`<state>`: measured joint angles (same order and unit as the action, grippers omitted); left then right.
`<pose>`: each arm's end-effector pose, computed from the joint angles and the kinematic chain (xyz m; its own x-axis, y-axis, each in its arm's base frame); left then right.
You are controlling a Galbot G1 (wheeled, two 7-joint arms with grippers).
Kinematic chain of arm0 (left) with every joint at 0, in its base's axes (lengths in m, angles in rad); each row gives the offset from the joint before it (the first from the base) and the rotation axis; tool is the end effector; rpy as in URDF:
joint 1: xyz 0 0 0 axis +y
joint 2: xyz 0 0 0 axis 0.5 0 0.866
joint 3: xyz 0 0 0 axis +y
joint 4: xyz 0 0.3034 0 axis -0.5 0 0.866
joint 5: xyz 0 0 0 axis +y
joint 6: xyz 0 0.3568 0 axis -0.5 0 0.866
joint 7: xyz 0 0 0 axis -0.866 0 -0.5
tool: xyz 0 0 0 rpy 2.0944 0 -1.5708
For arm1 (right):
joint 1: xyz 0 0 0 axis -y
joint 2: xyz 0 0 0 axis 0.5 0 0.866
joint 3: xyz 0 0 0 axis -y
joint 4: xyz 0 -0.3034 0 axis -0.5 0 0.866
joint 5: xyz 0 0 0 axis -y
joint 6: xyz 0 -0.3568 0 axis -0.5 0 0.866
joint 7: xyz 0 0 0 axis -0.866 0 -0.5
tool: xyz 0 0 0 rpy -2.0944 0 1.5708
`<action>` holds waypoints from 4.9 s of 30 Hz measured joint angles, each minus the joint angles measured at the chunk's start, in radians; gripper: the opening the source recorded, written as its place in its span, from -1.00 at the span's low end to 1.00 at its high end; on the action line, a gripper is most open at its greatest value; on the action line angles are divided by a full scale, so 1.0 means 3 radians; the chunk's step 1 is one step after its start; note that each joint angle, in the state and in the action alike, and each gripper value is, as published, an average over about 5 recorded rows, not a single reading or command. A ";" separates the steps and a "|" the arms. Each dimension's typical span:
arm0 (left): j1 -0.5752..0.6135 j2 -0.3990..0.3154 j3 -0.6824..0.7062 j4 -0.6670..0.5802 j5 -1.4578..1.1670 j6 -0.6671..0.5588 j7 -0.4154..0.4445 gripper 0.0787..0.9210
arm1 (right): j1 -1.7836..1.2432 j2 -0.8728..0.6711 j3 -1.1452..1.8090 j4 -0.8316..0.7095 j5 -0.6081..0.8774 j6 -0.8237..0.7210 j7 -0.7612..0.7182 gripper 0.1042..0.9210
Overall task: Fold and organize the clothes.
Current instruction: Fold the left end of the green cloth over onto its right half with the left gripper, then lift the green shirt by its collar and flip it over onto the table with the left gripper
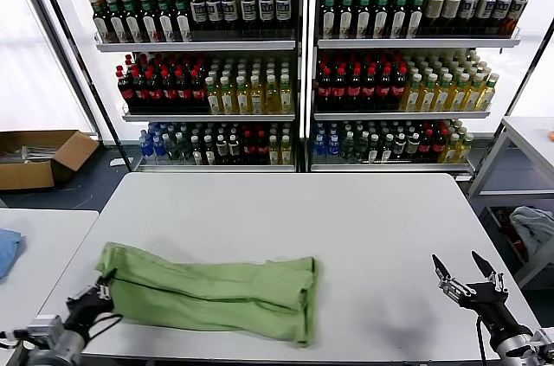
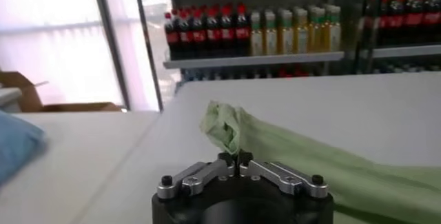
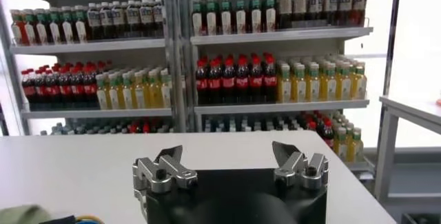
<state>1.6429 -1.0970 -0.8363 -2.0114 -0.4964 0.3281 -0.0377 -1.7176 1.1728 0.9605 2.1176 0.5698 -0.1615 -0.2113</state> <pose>0.2041 0.1574 -0.2462 -0.9193 -0.1078 0.3784 -0.0835 0.9933 0.0800 0.1799 -0.1646 -0.2176 -0.9850 -0.0810 0.1525 -0.0766 0.9965 0.0344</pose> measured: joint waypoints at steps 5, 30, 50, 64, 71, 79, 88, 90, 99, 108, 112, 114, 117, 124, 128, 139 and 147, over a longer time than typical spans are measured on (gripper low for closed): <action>-0.0056 0.0275 -0.0290 0.0143 -0.0138 0.0000 0.0063 -0.96 | -0.0018 -0.0009 0.0029 0.0029 0.0023 -0.0001 0.0000 0.76; -0.0166 0.0292 0.0391 -0.0742 -0.0325 0.0303 -0.0097 -0.96 | -0.0065 0.0106 -0.0051 0.0128 -0.0096 -0.0017 -0.0005 0.76; -0.0314 -0.0141 0.1477 -0.0773 -0.0044 0.0415 -0.0257 -0.82 | -0.0075 0.0215 -0.0179 0.0120 -0.0262 -0.0027 0.0008 0.76; -0.0498 -0.0300 0.2052 -0.0468 0.0178 0.0395 -0.0425 0.13 | -0.0087 0.0256 -0.0223 0.0097 -0.0307 -0.0006 -0.0002 0.76; -0.0467 -0.0346 0.2196 -0.0567 0.0089 0.0258 -0.0434 0.58 | -0.0077 0.0270 -0.0268 0.0105 -0.0328 -0.0005 -0.0003 0.76; -0.0406 -0.0227 0.2035 -0.0847 -0.0153 0.0160 -0.0406 0.76 | -0.0077 0.0277 -0.0302 0.0112 -0.0330 0.0009 -0.0009 0.76; -0.0440 0.0073 0.1465 -0.0624 -0.0187 -0.0079 -0.0267 0.77 | -0.0134 0.0267 -0.0269 0.0124 -0.0290 0.0037 -0.0013 0.76; -0.0429 0.0103 0.1380 -0.0509 -0.0122 -0.0137 -0.0227 0.77 | -0.0144 0.0259 -0.0257 0.0119 -0.0274 0.0041 -0.0013 0.76; -0.0346 0.0069 0.1229 -0.0080 0.0285 -0.0352 -0.0110 0.77 | -0.0161 0.0248 -0.0252 0.0111 -0.0227 0.0044 -0.0012 0.76; -0.0247 -0.0106 0.1298 -0.0004 0.0702 -0.0406 -0.0063 0.77 | -0.0158 0.0243 -0.0233 0.0102 -0.0180 0.0045 -0.0009 0.76; -0.0241 -0.0173 0.1409 -0.0030 0.0873 -0.0395 -0.0055 0.77 | -0.0162 0.0254 -0.0230 0.0100 -0.0176 0.0051 -0.0010 0.76; -0.0247 -0.0203 0.1478 -0.0043 0.0949 -0.0387 -0.0057 0.77 | -0.0169 0.0259 -0.0228 0.0100 -0.0176 0.0056 -0.0010 0.76; -0.0261 -0.0227 0.1588 -0.0074 0.1031 -0.0371 -0.0063 0.77 | -0.0179 0.0265 -0.0228 0.0095 -0.0175 0.0064 -0.0011 0.76; -0.0293 -0.0231 0.1825 -0.0133 0.1141 -0.0326 -0.0066 0.77 | -0.0160 0.0289 -0.0234 0.0086 -0.0181 0.0067 -0.0011 0.76; -0.0290 -0.0256 0.1941 -0.0135 0.1186 -0.0322 -0.0059 0.77 | -0.0149 0.0293 -0.0230 0.0090 -0.0181 0.0062 -0.0010 0.76; -0.0276 -0.0222 0.2002 -0.0198 0.1175 -0.0296 -0.0067 0.77 | -0.0143 0.0313 -0.0215 0.0089 -0.0182 0.0059 -0.0010 0.76; -0.0248 -0.0152 0.1738 -0.0532 0.0768 -0.0148 -0.0140 0.77 | -0.0143 0.0309 -0.0225 0.0085 -0.0181 0.0065 -0.0011 0.76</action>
<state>1.5685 -1.1427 -0.3149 -2.1709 -0.2659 0.2836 -0.0798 -1.7606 1.2656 0.8930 2.1431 0.5156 -0.1420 -0.2145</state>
